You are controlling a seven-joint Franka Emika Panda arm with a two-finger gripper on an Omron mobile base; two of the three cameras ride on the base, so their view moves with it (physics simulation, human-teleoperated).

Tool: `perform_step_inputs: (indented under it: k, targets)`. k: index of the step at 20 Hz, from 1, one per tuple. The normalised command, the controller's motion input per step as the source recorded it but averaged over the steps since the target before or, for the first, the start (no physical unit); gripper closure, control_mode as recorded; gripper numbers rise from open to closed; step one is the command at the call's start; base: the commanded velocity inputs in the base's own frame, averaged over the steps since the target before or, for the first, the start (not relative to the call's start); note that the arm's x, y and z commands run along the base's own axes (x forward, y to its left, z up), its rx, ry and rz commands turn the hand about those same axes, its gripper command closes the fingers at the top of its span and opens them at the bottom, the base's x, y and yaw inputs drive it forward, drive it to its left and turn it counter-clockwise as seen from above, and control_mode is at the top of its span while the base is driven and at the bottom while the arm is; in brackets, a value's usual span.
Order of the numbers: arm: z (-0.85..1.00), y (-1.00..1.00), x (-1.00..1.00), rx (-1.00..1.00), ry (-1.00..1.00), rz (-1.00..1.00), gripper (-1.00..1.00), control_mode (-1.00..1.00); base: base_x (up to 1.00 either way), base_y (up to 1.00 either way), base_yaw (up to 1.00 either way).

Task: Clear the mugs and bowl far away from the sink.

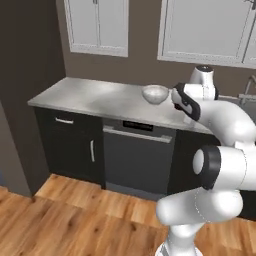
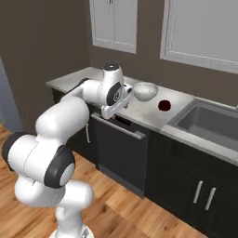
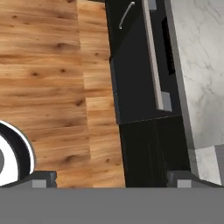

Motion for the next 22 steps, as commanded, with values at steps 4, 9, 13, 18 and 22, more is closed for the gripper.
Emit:
perform_step_inputs:
  k: [4, 9, 13, 18, 22]
  targets:
    - [0.00, 0.00, 0.00, 0.00, 0.00, 0.00, -1.00, 1.00, 0.81, 0.98, -0.43]
    - [0.00, 0.00, 0.00, 0.00, 0.00, 0.00, -1.00, 1.00, 0.56, 0.74, -0.36]
    - [0.00, 0.00, 0.00, 0.00, 0.00, 0.00, -1.00, 1.00, 0.36, 0.01, -0.34]
    - [0.00, 0.00, 0.00, 0.00, 0.00, 0.00, -1.00, 1.00, 0.35, -0.11, -0.25]
    - [0.00, 0.00, 0.00, 0.00, 0.00, 0.00, -1.00, 1.00, 0.63, 0.04, -0.18]
